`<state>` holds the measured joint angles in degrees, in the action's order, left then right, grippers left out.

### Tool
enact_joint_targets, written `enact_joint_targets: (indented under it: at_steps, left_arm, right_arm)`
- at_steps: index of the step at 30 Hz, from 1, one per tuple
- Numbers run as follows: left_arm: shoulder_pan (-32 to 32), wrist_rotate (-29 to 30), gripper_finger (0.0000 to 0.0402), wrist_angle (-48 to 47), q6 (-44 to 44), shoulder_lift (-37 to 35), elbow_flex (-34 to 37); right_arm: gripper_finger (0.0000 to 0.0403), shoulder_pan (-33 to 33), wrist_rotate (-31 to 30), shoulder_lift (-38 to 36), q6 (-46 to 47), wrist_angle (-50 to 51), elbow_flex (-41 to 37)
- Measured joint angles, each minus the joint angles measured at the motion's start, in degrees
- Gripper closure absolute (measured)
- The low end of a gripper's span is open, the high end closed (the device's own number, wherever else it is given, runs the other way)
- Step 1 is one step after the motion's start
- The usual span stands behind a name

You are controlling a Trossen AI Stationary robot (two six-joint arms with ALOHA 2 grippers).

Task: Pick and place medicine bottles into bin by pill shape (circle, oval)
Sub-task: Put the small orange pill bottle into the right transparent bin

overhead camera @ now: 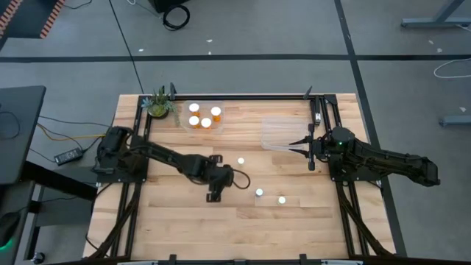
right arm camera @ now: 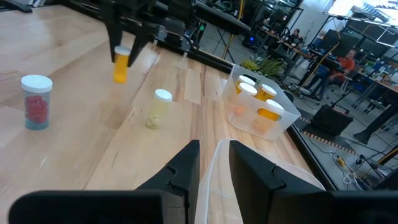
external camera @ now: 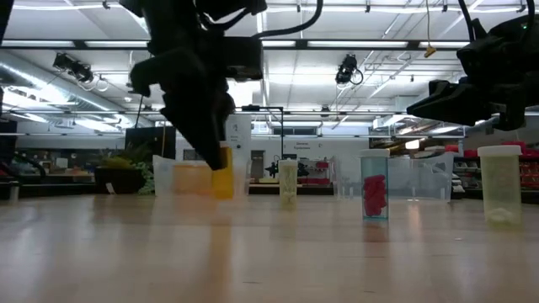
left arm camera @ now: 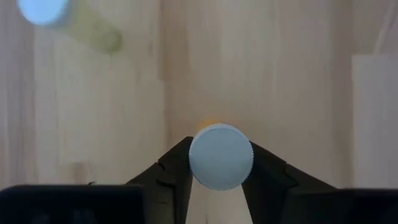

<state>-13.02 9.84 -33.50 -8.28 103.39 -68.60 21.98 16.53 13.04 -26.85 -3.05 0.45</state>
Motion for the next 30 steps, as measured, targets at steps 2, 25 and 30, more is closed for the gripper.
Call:
enact_joint_targets:
  at_steps: [2,25,30]
  left_arm:
    - [1.4,-1.6,0.0281,1.6,1.1,0.0,0.0]
    - [14.5,-14.3,0.0276,33.8,6.0,0.0,0.0]
    - [19.3,-14.2,0.0283,40.3,6.5,0.0,0.0]
  right_arm:
    - [0.031,0.0,0.0,0.0,0.0,0.0,0.0]
    - [0.031,0.0,0.0,0.0,0.0,0.0,0.0]
    - [0.031,0.0,0.0,0.0,0.0,0.0,0.0]
